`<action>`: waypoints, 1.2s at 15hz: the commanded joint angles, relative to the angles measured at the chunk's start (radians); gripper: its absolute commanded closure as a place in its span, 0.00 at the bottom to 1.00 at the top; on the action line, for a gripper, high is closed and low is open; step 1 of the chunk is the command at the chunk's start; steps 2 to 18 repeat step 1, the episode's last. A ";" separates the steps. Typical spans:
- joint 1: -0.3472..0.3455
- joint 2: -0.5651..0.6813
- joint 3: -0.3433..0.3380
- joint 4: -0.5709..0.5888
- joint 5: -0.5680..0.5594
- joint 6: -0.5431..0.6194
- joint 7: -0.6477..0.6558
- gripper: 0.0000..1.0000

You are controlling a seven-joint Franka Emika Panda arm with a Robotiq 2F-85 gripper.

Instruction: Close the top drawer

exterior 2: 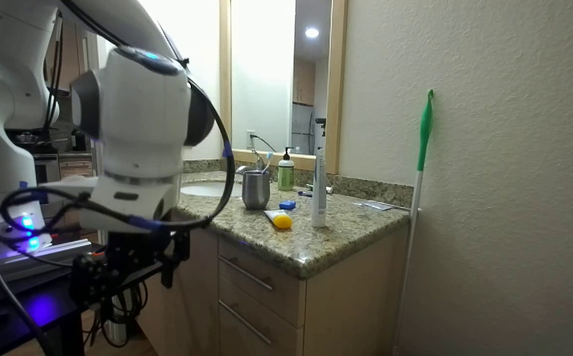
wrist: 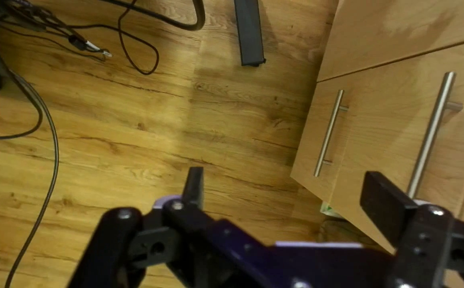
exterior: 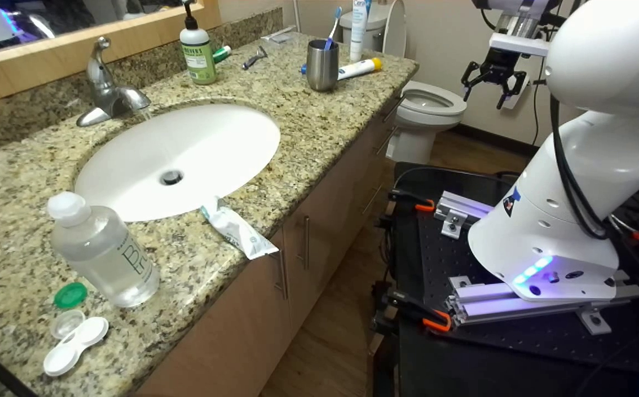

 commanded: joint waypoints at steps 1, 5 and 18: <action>-0.021 -0.040 0.015 -0.020 -0.012 -0.003 -0.001 0.00; -0.021 -0.040 0.015 -0.020 -0.012 -0.003 -0.001 0.00; -0.021 -0.040 0.015 -0.020 -0.012 -0.003 -0.001 0.00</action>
